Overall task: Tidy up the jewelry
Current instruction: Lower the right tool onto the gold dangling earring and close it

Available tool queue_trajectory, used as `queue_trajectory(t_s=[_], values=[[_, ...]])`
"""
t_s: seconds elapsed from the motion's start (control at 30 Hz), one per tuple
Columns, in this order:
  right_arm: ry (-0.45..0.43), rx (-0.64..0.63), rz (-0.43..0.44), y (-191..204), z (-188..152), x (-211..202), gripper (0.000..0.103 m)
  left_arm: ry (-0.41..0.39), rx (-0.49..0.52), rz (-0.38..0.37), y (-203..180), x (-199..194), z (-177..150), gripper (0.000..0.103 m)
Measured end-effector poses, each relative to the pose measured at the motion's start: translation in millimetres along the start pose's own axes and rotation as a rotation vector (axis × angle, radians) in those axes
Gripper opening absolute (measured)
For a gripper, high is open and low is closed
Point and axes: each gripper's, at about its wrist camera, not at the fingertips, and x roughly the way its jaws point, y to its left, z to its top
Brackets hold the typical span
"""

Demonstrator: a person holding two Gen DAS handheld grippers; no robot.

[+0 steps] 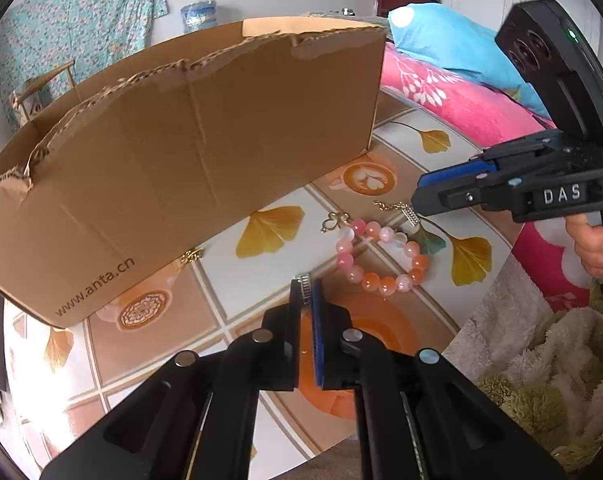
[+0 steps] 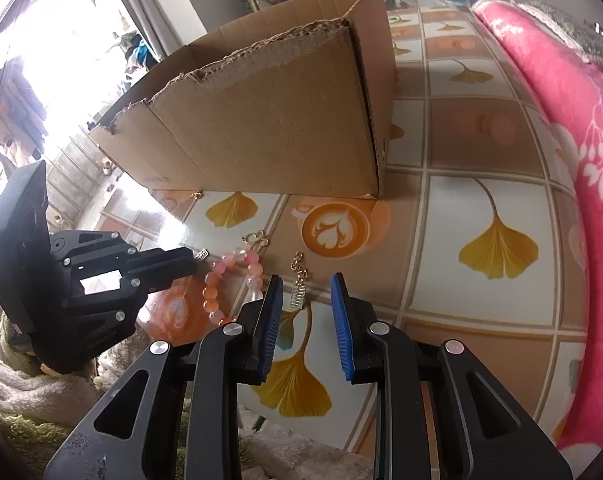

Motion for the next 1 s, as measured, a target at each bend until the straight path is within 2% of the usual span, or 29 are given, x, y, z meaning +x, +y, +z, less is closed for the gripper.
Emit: queue_trajectory(t_s=[0.37, 0.57, 0.67, 1.0], values=[[-0.005, -0.087, -0.090, 20.4, -0.8, 8.0, 0.024, 0.000, -0.009, -0.003, 3.4, -0.6, -0.4, 0.005], [0.000, -0.148, -0.133, 31.0, -5.1, 10.8, 0.018, -0.002, -0.007, -0.001, 4.1, -1.7, -1.0, 0.005], [0.007, -0.153, -0.157, 31.4, -7.3, 13.4, 0.013, -0.002, -0.003, 0.001, 3.2, -1.7, -1.1, 0.005], [0.004, -0.121, -0.176, 29.5, -2.9, 17.2, 0.013, -0.002, -0.001, 0.004, 2.7, -1.4, -1.2, 0.005]])
